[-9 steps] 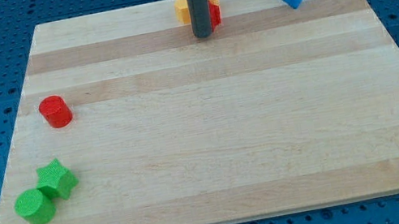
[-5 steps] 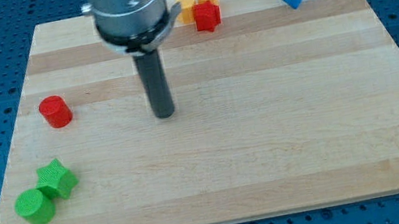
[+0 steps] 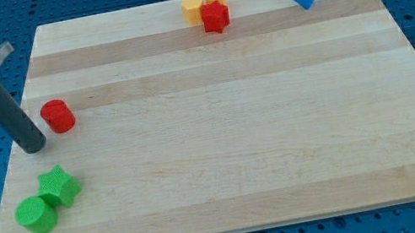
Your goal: Place the red circle to the left of the red star
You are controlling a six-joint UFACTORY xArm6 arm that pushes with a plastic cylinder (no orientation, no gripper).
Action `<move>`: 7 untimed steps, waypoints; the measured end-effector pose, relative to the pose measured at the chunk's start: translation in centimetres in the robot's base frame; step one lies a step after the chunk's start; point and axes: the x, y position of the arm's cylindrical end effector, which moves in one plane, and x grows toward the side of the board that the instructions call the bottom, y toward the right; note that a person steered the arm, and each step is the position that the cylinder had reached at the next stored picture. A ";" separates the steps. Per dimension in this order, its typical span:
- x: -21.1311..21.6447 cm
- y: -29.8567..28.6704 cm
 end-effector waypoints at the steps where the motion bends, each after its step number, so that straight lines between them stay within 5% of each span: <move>1: -1.3 0.3; 7: -9.9 5.7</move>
